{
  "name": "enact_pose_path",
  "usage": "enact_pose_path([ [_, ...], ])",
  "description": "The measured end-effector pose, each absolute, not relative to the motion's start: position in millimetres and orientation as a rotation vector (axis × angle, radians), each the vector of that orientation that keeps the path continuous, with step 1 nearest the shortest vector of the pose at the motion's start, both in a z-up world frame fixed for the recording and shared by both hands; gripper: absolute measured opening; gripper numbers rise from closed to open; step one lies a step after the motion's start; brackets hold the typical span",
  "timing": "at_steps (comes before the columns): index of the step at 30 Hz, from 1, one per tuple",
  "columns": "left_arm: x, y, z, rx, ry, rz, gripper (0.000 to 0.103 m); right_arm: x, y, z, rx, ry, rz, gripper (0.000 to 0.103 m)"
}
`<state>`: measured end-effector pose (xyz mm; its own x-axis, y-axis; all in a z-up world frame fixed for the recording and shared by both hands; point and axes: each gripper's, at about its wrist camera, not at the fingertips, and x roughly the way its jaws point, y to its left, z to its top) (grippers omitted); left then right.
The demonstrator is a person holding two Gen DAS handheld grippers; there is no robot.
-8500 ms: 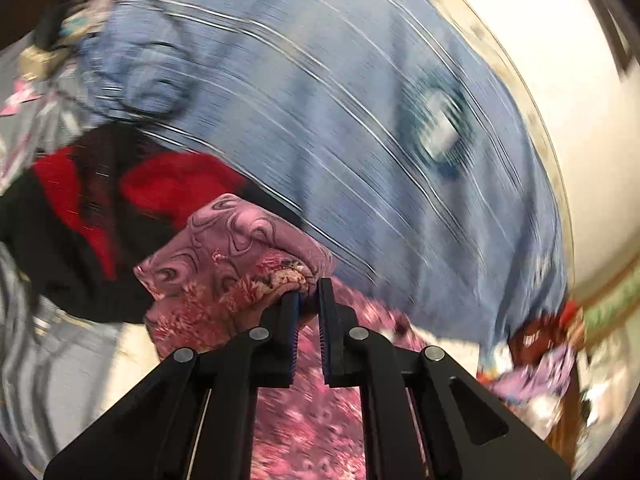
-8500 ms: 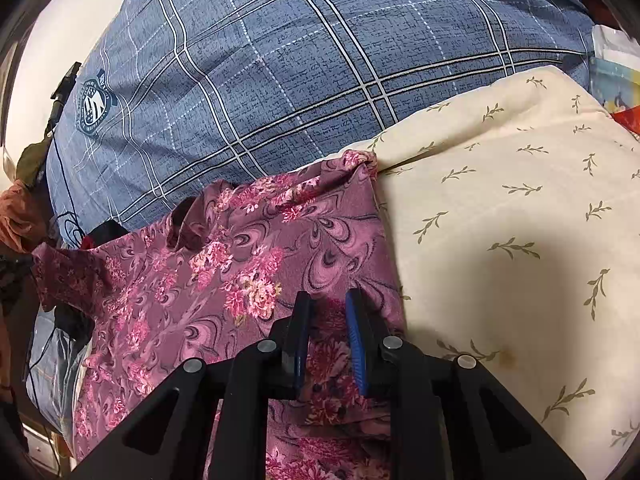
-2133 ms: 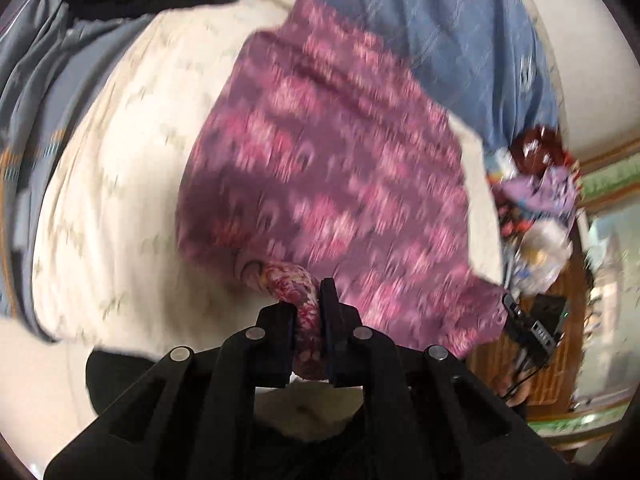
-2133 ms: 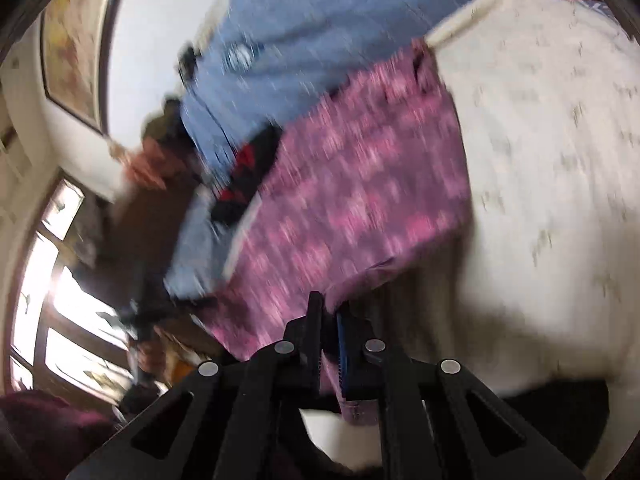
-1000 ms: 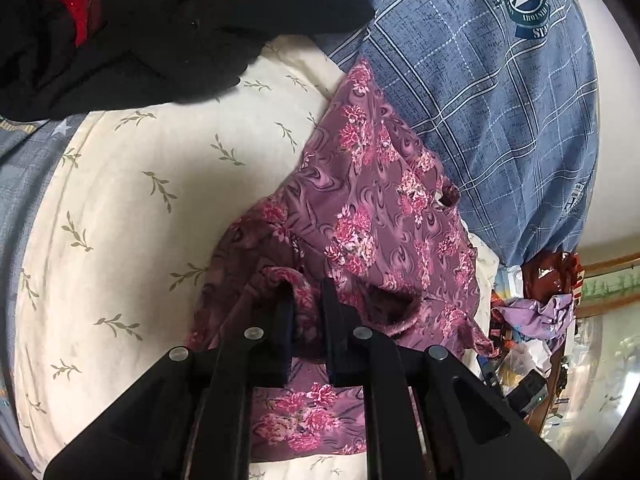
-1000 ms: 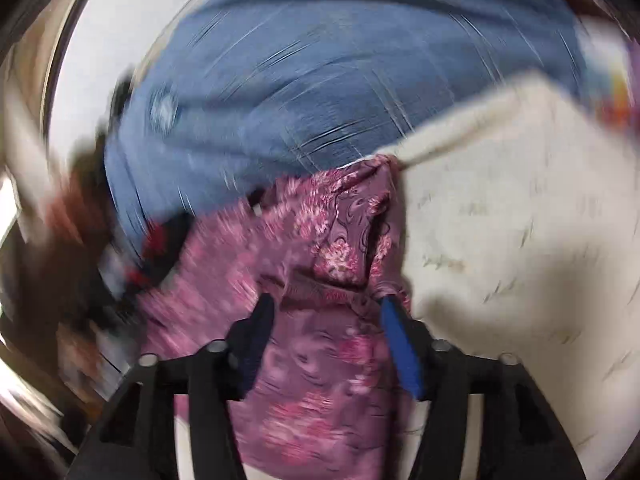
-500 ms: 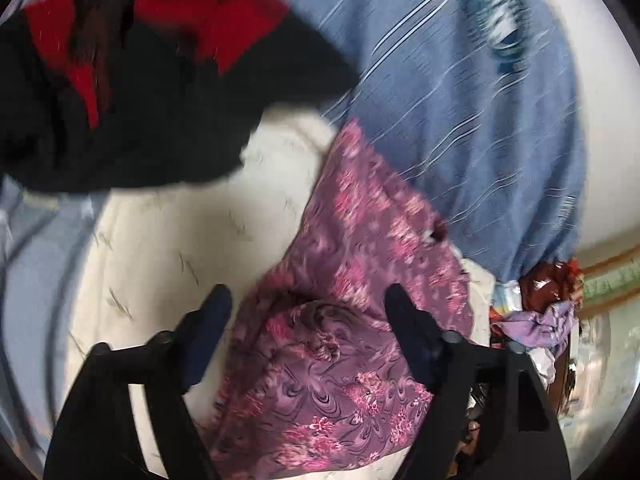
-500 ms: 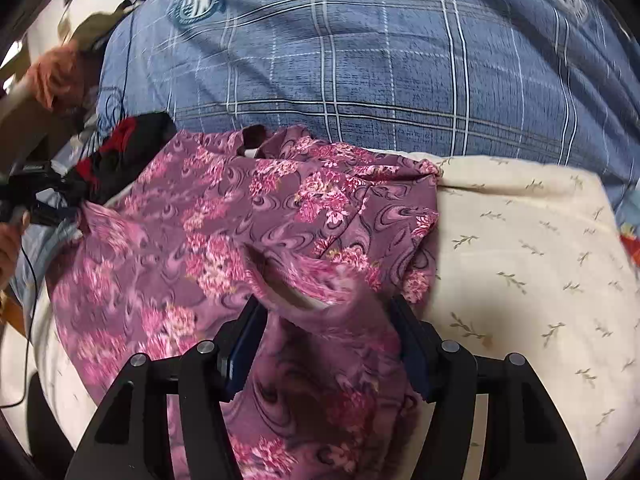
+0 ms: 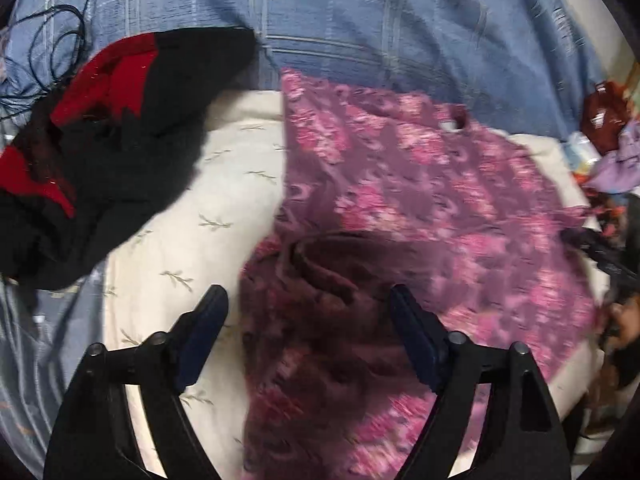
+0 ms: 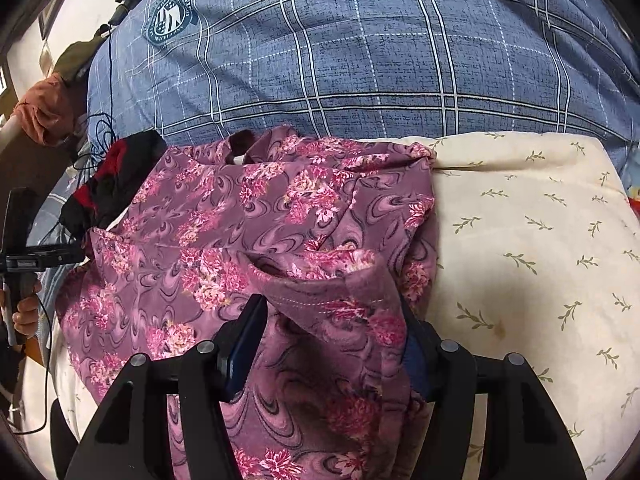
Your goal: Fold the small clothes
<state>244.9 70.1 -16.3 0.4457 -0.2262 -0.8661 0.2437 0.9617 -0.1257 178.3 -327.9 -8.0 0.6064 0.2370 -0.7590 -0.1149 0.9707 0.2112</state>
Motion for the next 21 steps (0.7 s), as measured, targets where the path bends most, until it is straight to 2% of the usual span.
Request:
enact_pose_path([
  [1,248,74,-19,-0.005,1.088,-0.291,0.008,177,-327,-7,0.133,0.889,0.201,0.039],
  [2,253,80,-22,-0.057,1.126,-0.304,0.008,176,-327,-7,0.123,0.890,0.205,0.008],
  [3,254,86,-21,-0.104,1.132,-0.297,0.006,174,-327,-6,0.118,0.887,0.199,0.005],
  [9,237,98,32,-0.134,0.955,-0.279,0.006,152,-339,31,0.208,0.749,0.235,0.005],
  [13,263,93,56,-0.147,0.894,-0.250,0.006,167,-358,56,0.314,0.666,0.219,0.005],
  [21,355,76,14,-0.212,0.991,-0.111,0.006,226,-390,35,0.443,0.683,0.126,0.005],
])
